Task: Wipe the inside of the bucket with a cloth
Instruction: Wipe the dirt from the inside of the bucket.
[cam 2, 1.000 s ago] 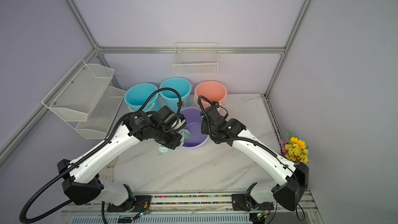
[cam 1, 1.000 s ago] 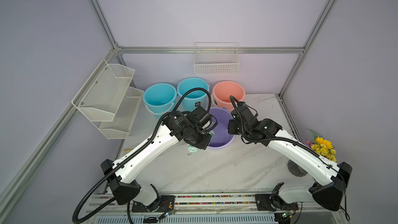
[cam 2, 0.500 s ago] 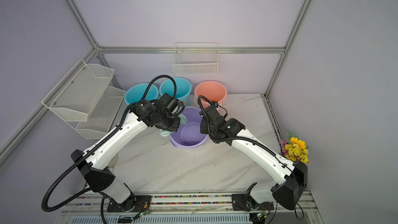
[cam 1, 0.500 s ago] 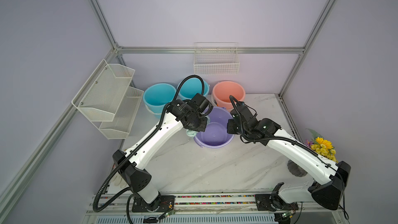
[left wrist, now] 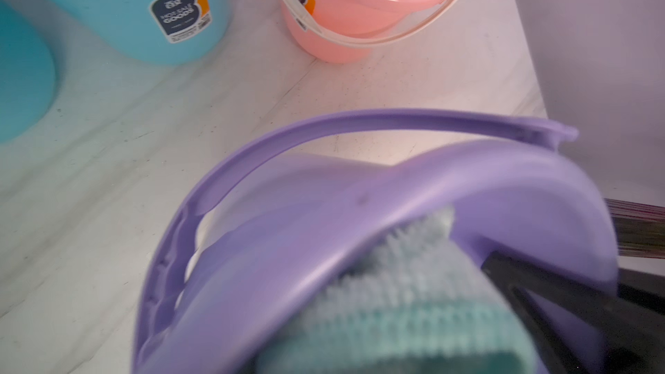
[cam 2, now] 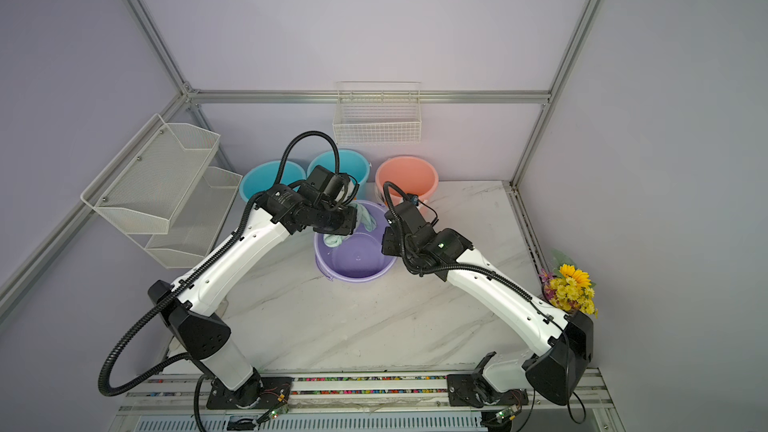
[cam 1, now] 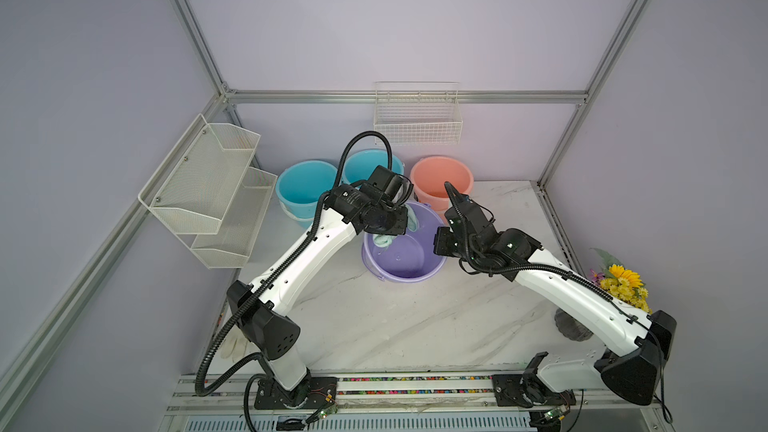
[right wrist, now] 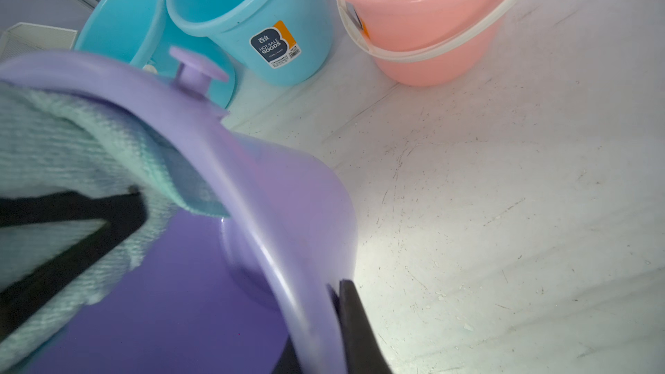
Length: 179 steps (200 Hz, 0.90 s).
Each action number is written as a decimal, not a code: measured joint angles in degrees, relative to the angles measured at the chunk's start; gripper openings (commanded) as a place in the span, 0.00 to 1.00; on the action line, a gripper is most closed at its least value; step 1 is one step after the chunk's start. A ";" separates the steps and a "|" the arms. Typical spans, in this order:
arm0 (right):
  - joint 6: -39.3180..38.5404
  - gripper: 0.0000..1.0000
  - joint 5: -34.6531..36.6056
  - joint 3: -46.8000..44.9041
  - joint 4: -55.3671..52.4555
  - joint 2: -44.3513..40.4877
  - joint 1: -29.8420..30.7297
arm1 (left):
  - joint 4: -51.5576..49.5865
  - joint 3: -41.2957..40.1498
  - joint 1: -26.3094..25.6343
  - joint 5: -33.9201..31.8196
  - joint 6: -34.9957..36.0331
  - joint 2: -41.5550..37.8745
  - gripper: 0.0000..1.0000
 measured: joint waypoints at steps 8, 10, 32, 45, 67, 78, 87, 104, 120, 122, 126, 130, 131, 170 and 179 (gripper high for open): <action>0.00 0.00 -0.20 0.00 0.04 0.00 0.00 | 1.16 -0.07 0.02 2.25 -0.04 0.52 0.00; 0.00 0.00 -0.22 0.00 0.04 0.00 0.00 | 1.42 -0.11 0.00 2.80 -0.07 0.61 0.00; 0.11 0.00 -0.59 -0.07 0.55 0.00 -0.04 | 6.03 -2.34 0.04 9.68 -0.70 0.46 0.00; 0.17 0.00 -0.72 -0.07 0.81 0.00 -0.07 | 9.38 -4.59 0.07 13.62 -1.55 -0.13 0.00; 0.15 0.00 -0.76 -0.07 0.83 0.00 -0.04 | 13.75 -7.93 -0.09 19.67 -3.21 -1.20 0.00; 0.13 0.00 -0.70 -0.07 0.83 0.00 -0.04 | 15.04 -8.46 -0.35 22.14 -3.65 -1.22 0.00; 0.13 0.00 -0.66 -0.07 0.83 0.00 -0.04 | 16.00 -8.76 -0.79 23.71 -3.76 -1.22 0.00; 0.11 0.00 -0.20 -0.07 0.39 -0.02 -0.07 | 16.87 -8.83 -2.10 24.85 -3.82 -1.27 0.00; 0.11 0.00 0.63 -0.07 -0.72 -0.04 -0.09 | 17.49 -9.55 -3.32 25.03 -4.04 -1.73 0.00; 0.11 0.00 0.74 -0.07 -0.85 -0.04 -0.09 | 17.55 -9.73 -3.48 25.03 -4.17 -1.81 0.00; 0.09 0.00 0.83 -0.07 -1.11 -0.04 -0.09 | 17.62 -10.05 -3.82 25.09 -4.33 -2.03 0.00; 0.07 0.00 0.96 -0.07 -1.40 -0.04 -0.09 | 17.79 -10.47 -4.22 25.16 -4.63 -2.27 0.00; 0.04 0.00 0.98 -0.07 -1.46 -0.04 -0.09 | 17.84 -10.56 -4.31 25.18 -4.63 -2.34 0.00; -0.31 0.00 1.20 -0.07 -4.79 -0.09 -0.09 | 19.56 -15.76 -7.37 25.00 -5.73 -6.21 0.00; -0.46 0.00 1.11 -0.07 -5.51 -0.17 -0.09 | 19.89 -17.11 -7.82 24.76 -5.79 -7.21 0.00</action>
